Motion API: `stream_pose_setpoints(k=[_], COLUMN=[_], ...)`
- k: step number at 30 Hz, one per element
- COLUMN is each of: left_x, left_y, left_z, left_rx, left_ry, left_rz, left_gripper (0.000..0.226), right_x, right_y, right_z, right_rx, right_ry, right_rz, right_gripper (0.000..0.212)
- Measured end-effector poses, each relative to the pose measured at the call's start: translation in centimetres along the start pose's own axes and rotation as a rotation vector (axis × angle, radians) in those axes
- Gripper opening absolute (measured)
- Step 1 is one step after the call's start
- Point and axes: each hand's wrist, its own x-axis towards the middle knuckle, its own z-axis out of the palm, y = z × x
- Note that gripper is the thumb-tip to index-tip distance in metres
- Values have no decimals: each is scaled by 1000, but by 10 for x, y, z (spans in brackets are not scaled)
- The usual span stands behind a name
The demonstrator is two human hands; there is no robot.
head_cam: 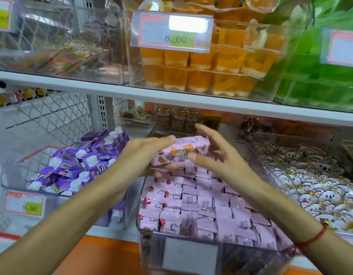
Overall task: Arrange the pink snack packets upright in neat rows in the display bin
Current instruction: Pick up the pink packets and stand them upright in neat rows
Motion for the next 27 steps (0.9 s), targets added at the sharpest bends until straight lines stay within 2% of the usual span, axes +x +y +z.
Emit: stream_pose_setpoints(k=[3, 6, 8, 9, 11, 13, 16, 17, 21, 24, 27], left_x=[0, 3, 4, 2, 1, 1, 12, 20, 61, 86, 98], left_y=[3, 5, 5, 5, 4, 1, -2, -2, -4, -8, -11], left_z=[-1, -3, -5, -5, -6, -6, -7, -6, 0, 6, 10], left_rx=[13, 0, 73, 96, 114, 113, 176, 214, 508, 711, 816], left_ry=[-32, -59, -56, -37, -1, 32, 170, 197, 192, 159, 74], left_rz=[-67, -108, -34, 15, 102, 160, 264, 281, 285, 302, 285], left_gripper=[33, 62, 57, 47, 24, 28, 32, 31, 42, 42, 41], right_x=[0, 2, 2, 3, 3, 3, -2, -5, -10, -9, -10], right_y=[4, 7, 8, 10, 14, 18, 33, 38, 57, 61, 60], right_z=[8, 11, 11, 12, 11, 8, -3, -5, -5, -5, -6], right_rx=[-120, 4, 70, 83, 85, -25, -628, -773, -878, -890, -887], right_ry=[3, 68, 64, 63, 58, 37, -25, -77, -264, -255, -255], right_rz=[-190, -142, -95, -71, -33, 13, 37, 40, 170, 160, 148], right_gripper=[45, 28, 21, 20, 23, 38, 72, 76, 61, 59, 59])
